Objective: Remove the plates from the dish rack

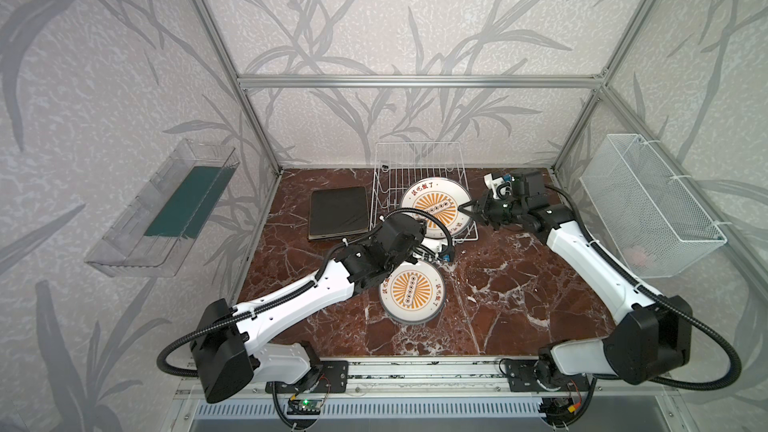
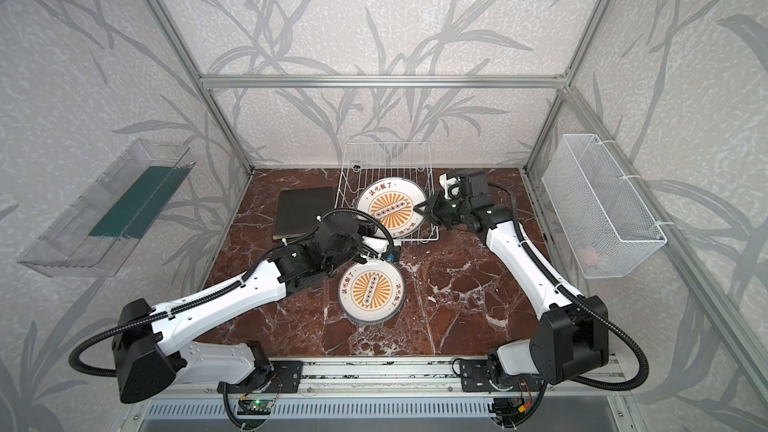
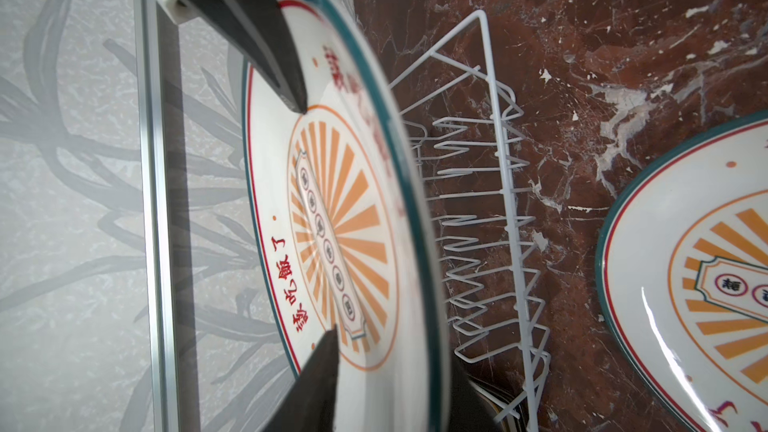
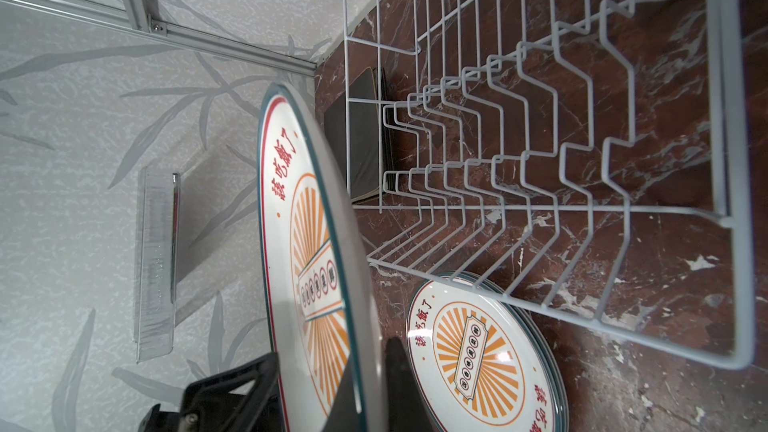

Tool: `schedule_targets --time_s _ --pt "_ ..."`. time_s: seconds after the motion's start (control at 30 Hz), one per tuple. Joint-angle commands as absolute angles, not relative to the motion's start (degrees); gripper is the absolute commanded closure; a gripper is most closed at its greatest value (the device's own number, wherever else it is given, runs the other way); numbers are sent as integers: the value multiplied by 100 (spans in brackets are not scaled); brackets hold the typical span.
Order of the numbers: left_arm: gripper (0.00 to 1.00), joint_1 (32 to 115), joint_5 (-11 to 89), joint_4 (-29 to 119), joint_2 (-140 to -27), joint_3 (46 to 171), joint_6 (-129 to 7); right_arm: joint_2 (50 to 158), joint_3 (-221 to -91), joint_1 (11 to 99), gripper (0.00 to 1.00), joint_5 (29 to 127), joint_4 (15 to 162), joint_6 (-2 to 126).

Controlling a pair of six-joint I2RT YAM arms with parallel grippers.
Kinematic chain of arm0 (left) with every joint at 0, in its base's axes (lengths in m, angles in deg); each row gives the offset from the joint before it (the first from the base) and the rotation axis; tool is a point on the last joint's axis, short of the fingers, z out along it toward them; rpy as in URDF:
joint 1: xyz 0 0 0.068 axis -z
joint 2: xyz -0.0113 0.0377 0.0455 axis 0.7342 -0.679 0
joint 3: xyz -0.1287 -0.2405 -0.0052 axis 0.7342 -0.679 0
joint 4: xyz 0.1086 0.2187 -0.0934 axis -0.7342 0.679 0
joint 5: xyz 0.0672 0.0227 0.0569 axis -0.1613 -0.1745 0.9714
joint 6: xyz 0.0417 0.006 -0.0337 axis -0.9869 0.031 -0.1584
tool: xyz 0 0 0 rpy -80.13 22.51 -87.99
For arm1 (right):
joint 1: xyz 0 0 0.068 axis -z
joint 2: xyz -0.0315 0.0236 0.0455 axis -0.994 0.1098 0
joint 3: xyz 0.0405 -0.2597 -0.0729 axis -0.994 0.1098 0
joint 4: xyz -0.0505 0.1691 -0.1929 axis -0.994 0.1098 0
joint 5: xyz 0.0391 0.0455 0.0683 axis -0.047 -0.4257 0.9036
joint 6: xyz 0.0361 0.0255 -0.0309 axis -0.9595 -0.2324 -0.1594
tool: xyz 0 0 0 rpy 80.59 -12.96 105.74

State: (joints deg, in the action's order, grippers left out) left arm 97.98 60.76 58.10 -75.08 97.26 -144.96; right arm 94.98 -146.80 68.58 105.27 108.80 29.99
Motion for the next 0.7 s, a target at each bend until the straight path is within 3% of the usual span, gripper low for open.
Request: schedule_targets --time_s 0.0,0.03,0.27,0.5,0.67 --pt "18 9759 6032 5464 -7124 9761 -13698 8991 -14519 7099 100 10913 10211 3075" --pt "1 9760 6017 5545 -7047 9789 -13524 8889 -14451 7172 100 10924 10199 3114" --pt "1 9619 5239 6719 -6465 10396 -11498 8286 -13984 7489 100 11260 10125 3405" --pt "1 8507 3636 7479 -5540 10411 -9310 7571 -13544 7391 100 11426 10554 3686" --pt "1 8083 2648 8270 -4995 10122 -8807 6981 -13125 7025 100 11131 11183 3947"
